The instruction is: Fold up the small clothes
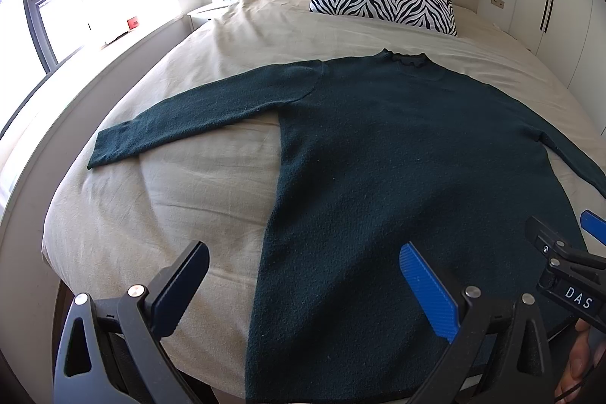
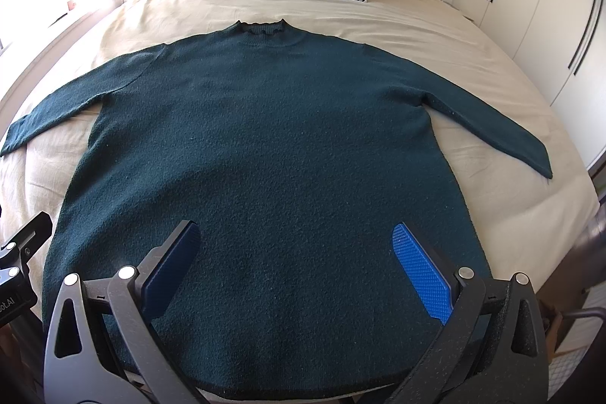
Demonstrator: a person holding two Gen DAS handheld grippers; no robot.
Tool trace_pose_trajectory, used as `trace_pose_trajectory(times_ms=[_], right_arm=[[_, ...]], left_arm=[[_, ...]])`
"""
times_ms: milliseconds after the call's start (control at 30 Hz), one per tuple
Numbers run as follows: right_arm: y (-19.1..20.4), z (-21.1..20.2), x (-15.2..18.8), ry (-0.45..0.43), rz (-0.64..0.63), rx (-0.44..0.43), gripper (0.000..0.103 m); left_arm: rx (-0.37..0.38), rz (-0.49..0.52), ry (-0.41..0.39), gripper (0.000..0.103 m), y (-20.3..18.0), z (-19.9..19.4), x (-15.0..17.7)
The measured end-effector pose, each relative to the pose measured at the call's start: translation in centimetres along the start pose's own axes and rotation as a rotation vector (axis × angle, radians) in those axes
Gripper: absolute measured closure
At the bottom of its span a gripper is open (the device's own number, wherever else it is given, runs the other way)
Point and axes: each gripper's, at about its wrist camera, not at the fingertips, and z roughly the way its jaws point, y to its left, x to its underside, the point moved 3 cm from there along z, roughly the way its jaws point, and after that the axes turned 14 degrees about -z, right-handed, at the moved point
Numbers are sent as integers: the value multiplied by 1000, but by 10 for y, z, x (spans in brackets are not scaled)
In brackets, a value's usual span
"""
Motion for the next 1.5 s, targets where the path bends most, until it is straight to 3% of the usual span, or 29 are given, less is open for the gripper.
trace_pose_trajectory(times_ms=[1500], right_arm=[[1, 4, 7, 6, 4, -6, 0]], left_arm=[[-3, 2, 15, 0, 1, 5, 10]])
